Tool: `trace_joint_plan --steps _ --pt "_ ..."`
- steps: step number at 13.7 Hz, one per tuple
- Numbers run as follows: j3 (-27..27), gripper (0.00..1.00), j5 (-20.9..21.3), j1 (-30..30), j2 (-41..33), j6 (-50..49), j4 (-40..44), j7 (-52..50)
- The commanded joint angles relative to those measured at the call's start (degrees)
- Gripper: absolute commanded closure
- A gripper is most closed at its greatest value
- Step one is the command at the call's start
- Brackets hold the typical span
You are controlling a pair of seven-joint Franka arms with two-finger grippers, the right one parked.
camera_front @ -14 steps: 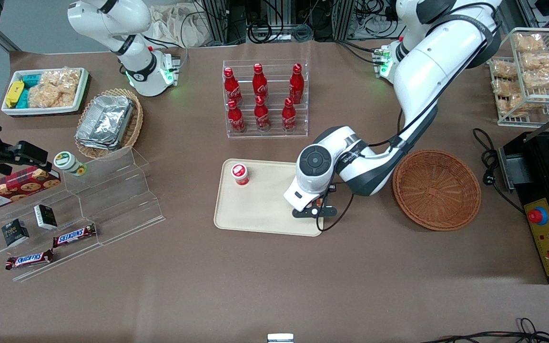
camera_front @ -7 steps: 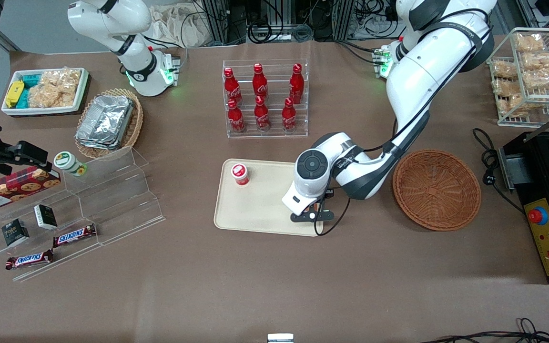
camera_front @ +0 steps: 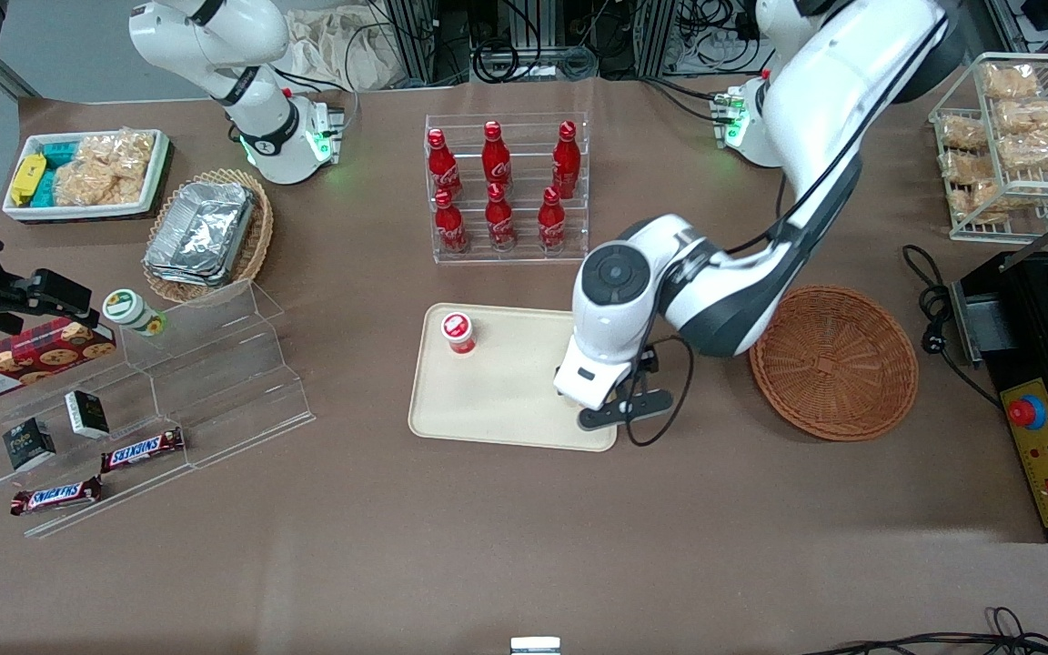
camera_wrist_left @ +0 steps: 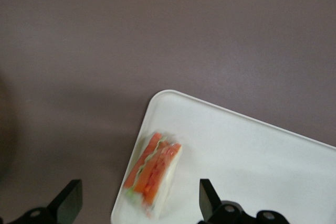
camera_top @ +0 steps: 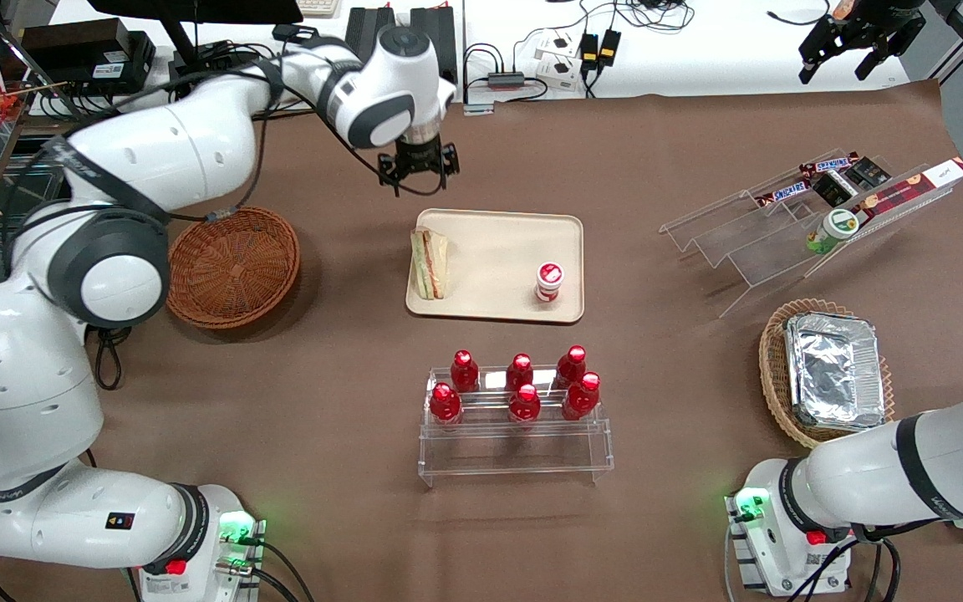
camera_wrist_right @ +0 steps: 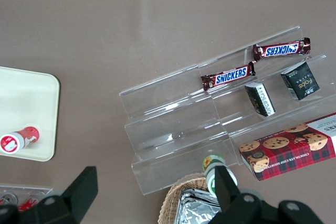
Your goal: Place sandwich from basket to tray
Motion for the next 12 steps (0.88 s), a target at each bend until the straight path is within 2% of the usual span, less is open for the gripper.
trace_joint_plan --steps 1,3,6,9,12 --pt "0.27 0.00 -5.37 4.21 -8.21 -5.26 -2.10 -0.61" --pt "0.27 0.00 -9.95 7.73 -12.95 -9.48 -2.19 1.49" --pt "0.88 0.00 -13.12 10.91 -18.49 -16.86 -2.19 6.75" --pt "8.50 0.00 -18.64 10.39 -24.12 -21.18 -2.54 15.45" --pt "18.43 0.00 -24.80 9.08 -31.06 -21.63 -7.62 27.92"
